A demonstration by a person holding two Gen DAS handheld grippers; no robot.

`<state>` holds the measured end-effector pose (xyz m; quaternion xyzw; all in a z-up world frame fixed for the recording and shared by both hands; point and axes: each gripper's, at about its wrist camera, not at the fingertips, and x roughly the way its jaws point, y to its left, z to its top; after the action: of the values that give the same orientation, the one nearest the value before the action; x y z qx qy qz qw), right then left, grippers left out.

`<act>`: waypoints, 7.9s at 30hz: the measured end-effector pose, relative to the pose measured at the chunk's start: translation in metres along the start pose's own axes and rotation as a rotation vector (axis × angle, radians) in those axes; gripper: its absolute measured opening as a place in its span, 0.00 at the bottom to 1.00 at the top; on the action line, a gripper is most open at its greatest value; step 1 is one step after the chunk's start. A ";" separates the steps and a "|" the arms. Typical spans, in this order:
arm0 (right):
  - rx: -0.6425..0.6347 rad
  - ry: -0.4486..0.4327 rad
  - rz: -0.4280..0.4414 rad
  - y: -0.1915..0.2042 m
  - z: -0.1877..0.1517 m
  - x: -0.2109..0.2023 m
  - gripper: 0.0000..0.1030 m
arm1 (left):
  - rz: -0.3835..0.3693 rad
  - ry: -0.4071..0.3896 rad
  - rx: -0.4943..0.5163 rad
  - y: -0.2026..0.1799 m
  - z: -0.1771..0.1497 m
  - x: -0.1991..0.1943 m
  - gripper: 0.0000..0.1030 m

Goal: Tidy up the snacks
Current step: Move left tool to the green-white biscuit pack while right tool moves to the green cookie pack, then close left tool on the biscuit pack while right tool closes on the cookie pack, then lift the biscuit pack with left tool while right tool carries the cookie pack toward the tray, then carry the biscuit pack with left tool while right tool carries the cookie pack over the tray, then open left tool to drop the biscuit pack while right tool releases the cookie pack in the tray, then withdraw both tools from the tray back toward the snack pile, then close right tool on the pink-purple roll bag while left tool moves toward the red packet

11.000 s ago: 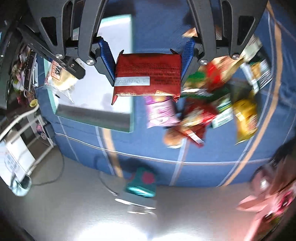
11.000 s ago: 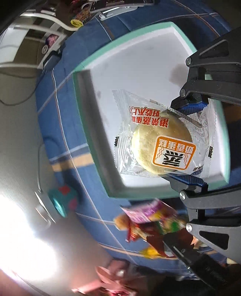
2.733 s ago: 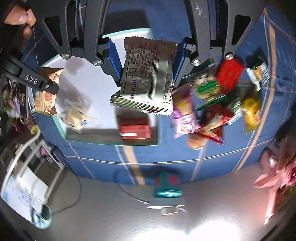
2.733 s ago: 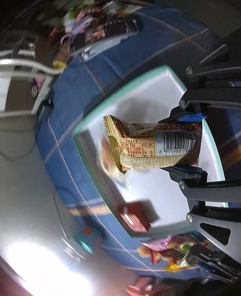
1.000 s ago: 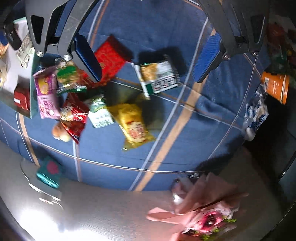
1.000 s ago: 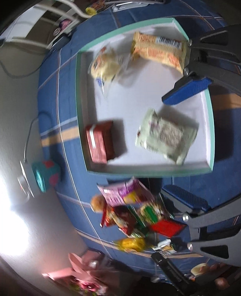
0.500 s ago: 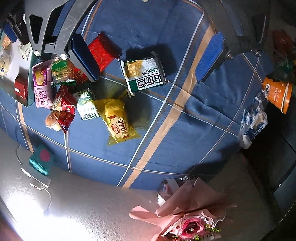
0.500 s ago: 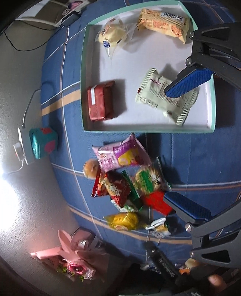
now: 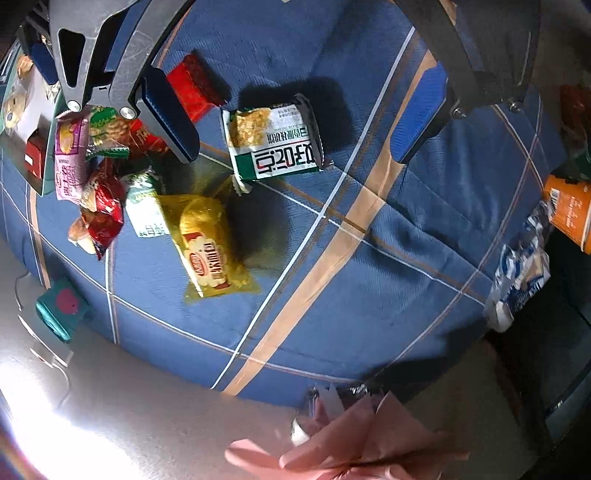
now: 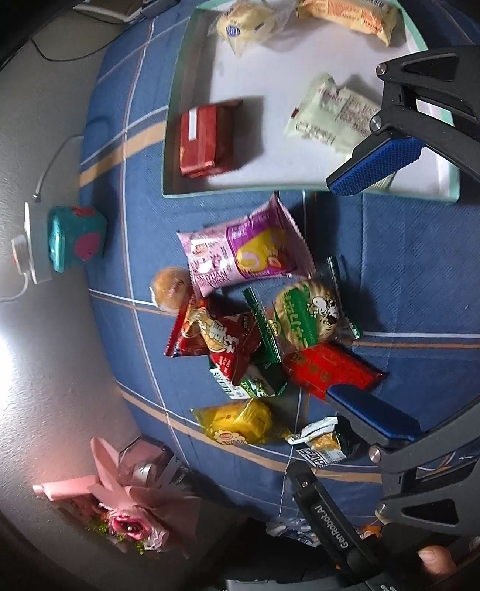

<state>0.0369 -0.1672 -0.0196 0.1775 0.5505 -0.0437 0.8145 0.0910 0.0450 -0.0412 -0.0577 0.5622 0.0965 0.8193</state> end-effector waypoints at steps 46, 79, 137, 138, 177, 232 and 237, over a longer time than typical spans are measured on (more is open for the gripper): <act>-0.063 0.047 -0.064 0.026 0.010 0.046 0.51 | -0.119 0.120 -0.129 0.015 0.010 0.039 0.58; 0.133 -0.080 -0.164 -0.055 0.020 -0.037 0.51 | -0.220 -0.031 -0.020 -0.041 0.005 -0.041 0.58; 0.451 -0.122 -0.135 -0.198 0.019 -0.057 0.52 | -0.366 -0.061 0.609 -0.286 -0.098 -0.029 0.58; 0.450 -0.122 -0.135 -0.198 0.019 -0.057 0.52 | -0.366 -0.060 0.607 -0.286 -0.099 -0.029 0.59; 0.319 -0.102 -0.160 -0.163 0.028 -0.065 0.66 | -0.159 0.039 0.253 -0.193 -0.033 -0.015 0.83; -0.041 -0.055 -0.074 -0.002 0.023 -0.020 1.00 | 0.066 -0.111 0.020 0.008 0.022 -0.026 1.00; -0.046 -0.049 -0.080 0.000 0.026 -0.009 1.00 | 0.025 -0.083 0.030 -0.002 0.021 -0.017 1.00</act>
<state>0.0564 -0.1773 -0.0029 0.1356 0.5377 -0.0679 0.8294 0.1044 0.0456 -0.0176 -0.0344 0.5297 0.1009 0.8415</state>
